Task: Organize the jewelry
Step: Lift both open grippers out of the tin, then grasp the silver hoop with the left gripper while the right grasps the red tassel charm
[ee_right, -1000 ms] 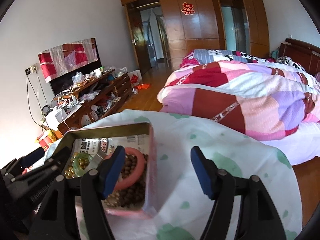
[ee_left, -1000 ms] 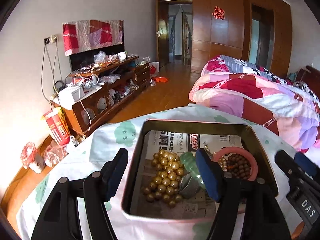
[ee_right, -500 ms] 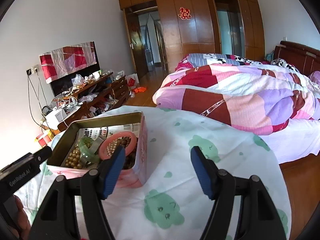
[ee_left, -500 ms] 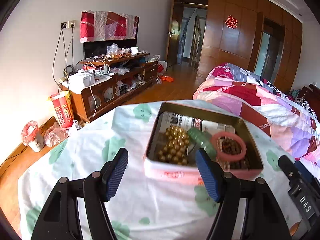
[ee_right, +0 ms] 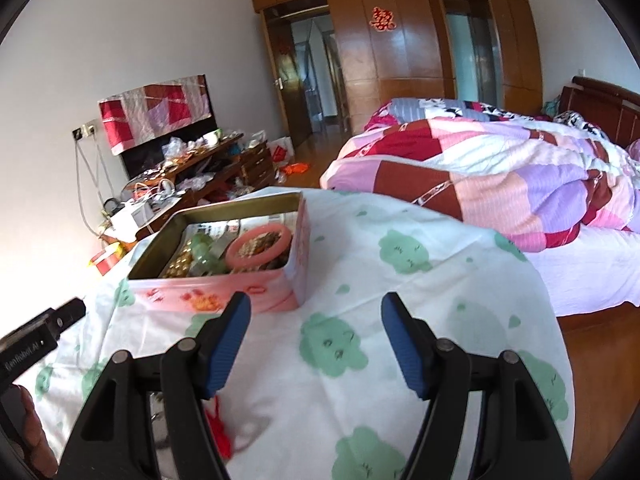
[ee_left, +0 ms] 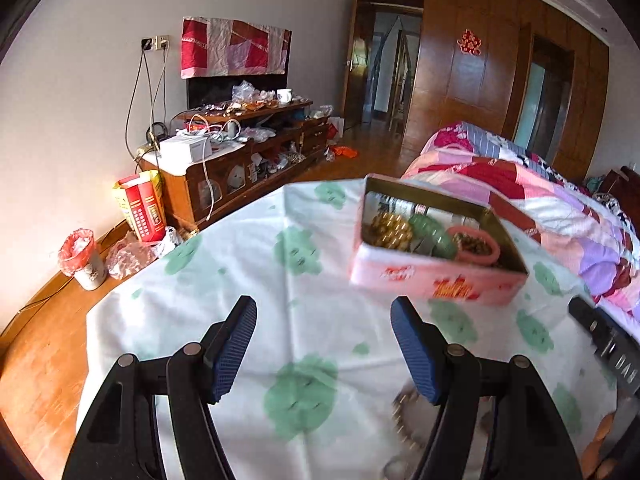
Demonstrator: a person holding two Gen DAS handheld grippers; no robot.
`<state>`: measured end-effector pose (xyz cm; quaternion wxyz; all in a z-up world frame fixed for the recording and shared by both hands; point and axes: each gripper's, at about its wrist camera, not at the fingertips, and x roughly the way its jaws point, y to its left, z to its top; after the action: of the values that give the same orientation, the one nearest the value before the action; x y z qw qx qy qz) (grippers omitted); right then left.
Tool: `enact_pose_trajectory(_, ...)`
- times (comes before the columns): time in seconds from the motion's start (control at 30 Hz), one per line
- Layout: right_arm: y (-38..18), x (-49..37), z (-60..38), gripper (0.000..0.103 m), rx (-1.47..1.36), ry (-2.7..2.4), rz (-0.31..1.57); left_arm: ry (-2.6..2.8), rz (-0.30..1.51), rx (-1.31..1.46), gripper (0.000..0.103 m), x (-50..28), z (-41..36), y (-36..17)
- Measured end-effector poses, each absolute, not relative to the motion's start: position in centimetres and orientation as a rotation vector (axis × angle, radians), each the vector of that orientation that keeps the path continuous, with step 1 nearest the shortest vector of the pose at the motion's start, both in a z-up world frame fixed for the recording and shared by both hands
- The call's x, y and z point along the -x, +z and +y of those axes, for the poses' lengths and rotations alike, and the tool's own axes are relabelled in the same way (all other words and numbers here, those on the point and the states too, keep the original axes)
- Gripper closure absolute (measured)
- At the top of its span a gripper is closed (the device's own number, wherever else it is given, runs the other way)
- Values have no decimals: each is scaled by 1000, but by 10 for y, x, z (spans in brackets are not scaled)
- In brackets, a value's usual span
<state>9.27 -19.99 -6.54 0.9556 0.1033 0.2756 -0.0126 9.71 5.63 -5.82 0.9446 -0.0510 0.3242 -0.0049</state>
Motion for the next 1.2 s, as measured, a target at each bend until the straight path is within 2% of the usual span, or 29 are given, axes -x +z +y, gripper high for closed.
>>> enact_pose_trajectory(0.23,-68,-78,-192,33,-193,26,612,-35,715,117,33,-75,62,-74)
enact_pose_trajectory(0.3,-72,-74,-190,41,-178,51,645,-54,726,95,33,-70,57,-76)
enact_pose_trajectory(0.37,-77,-71,-188,54,-171,85,685,-77,740,79,33,-66,51,-78)
enact_pose_trajectory(0.53,-89,-69,-175,68,-146,195,781,-139,734,26,33,-56,33,-77)
enact_pose_trajectory(0.8,-100,-74,-145,71,-90,307,854,-194,752,-10,33,-50,20,-76)
enact_pose_trajectory(0.83,-103,-75,-143,76,-83,305,869,-201,756,-10,33,-50,19,-76)
enact_pose_trajectory(0.87,-107,-77,-142,88,-78,307,890,-208,759,-11,34,-49,18,-76)
enact_pose_trajectory(0.97,-111,-78,-144,93,-102,341,922,-233,772,-13,34,-49,14,-77)
enact_pose_trajectory(1.2,-91,-66,-165,95,-162,316,815,-310,823,-14,34,-49,1,-83)
